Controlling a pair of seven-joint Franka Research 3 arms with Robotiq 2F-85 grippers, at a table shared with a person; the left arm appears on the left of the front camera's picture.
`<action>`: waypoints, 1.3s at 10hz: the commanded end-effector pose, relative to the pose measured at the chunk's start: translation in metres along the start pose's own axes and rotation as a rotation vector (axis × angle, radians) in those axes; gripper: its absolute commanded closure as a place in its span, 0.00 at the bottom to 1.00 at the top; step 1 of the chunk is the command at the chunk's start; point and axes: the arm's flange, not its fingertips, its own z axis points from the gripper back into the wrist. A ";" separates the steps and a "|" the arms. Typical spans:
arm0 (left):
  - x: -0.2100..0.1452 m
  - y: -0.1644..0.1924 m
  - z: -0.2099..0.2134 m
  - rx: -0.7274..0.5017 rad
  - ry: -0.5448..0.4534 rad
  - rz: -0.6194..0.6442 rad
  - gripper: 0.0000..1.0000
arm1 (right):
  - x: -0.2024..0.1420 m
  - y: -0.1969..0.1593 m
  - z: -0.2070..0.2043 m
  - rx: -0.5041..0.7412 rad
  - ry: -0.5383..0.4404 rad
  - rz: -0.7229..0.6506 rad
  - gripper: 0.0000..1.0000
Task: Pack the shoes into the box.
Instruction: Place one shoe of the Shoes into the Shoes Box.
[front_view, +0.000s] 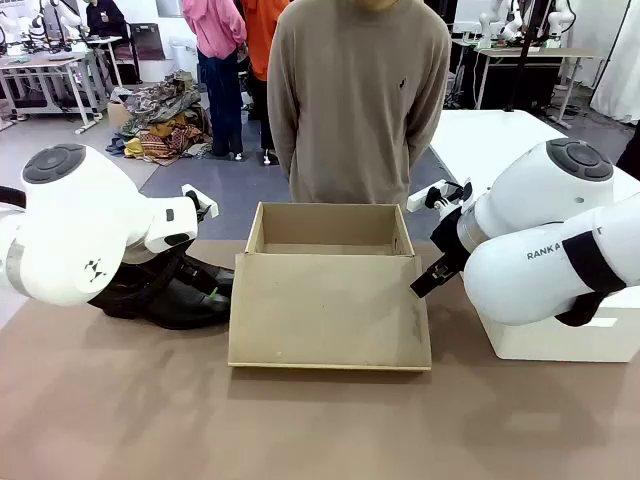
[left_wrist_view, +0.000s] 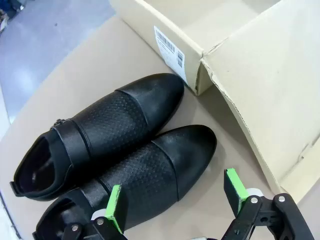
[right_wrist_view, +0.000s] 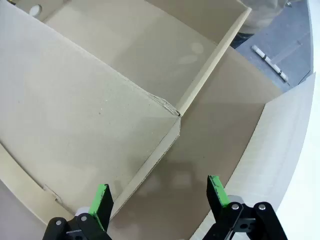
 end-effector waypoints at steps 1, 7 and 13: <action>0.000 0.000 0.000 0.000 0.000 0.000 0.00 | 0.000 0.000 0.000 0.000 -0.001 0.000 0.00; 0.000 0.000 0.000 0.000 0.000 0.000 0.00 | 0.000 0.000 0.000 0.000 -0.001 0.000 0.00; 0.000 0.000 0.000 0.000 0.000 0.000 0.00 | 0.000 0.000 0.000 0.000 -0.001 0.000 0.00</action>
